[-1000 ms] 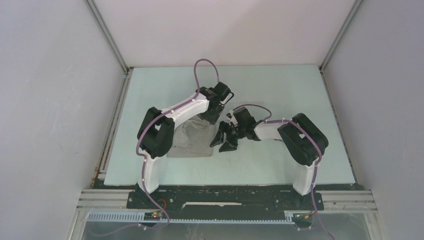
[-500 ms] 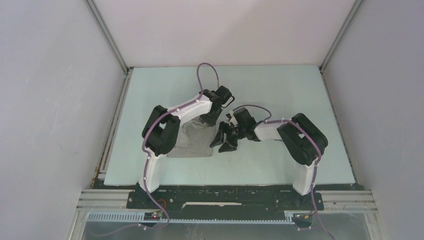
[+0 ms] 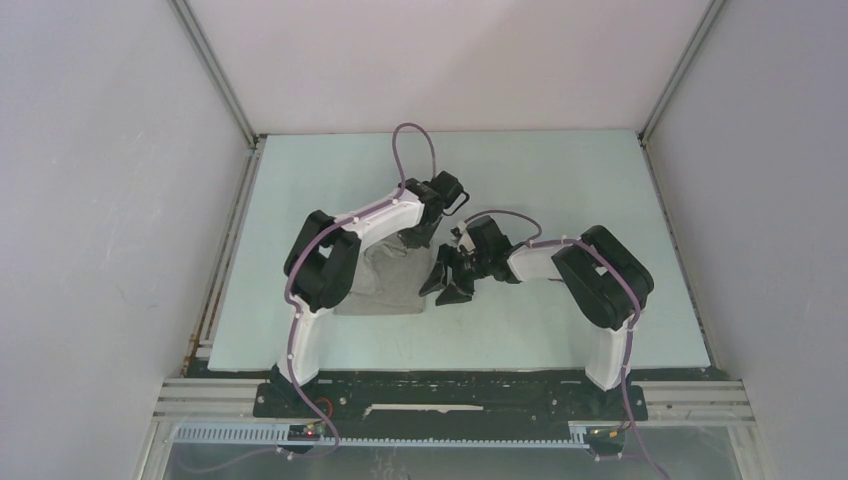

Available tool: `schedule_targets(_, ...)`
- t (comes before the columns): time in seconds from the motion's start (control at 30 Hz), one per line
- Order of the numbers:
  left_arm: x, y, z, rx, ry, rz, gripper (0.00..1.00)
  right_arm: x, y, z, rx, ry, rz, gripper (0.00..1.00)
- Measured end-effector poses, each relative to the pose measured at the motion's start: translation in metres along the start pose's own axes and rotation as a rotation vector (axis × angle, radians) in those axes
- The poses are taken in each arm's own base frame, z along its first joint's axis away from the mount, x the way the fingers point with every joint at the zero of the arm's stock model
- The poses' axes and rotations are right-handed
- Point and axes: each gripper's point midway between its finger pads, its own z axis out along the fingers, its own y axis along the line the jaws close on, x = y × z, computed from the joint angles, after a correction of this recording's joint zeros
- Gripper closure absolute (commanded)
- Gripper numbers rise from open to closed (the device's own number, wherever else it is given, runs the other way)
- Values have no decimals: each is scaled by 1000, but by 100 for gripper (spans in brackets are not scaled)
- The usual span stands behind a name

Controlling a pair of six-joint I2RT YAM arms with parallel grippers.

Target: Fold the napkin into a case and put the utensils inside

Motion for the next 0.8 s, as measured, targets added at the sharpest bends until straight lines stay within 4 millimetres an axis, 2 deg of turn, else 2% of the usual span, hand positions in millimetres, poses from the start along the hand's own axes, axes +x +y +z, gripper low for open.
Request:
schedule_targets(0.13,1,16,1,-25,12,-22,100,0,0,1,-2,1,-1,31)
schedule_targets(0.23,3,52,2,-61,31,-92,99,2,1,3,-3,2,-3,31)
schedule_targets(0.27,5,70,3,-83,39,-125,94,2,2,4,-2,3,-3,31)
schedule_targets(0.33,10,106,5,-131,60,-191,71,4,3,6,-1,4,-7,31)
schedule_targets(0.37,15,127,6,-164,79,-226,65,5,3,7,-2,5,-11,30)
schedule_targets(0.47,31,181,5,-246,136,-326,39,8,4,9,1,8,-18,29)
schedule_targets(0.53,37,206,-1,-295,145,-391,35,8,4,9,3,8,-18,27)
schedule_targets(0.63,39,211,-20,-296,118,-436,34,7,4,8,5,4,-23,28)
schedule_targets(0.73,48,189,-46,-206,38,-480,30,6,4,8,12,-4,-28,28)
schedule_targets(0.8,65,167,-64,-125,7,-489,28,6,3,8,13,-6,-30,28)
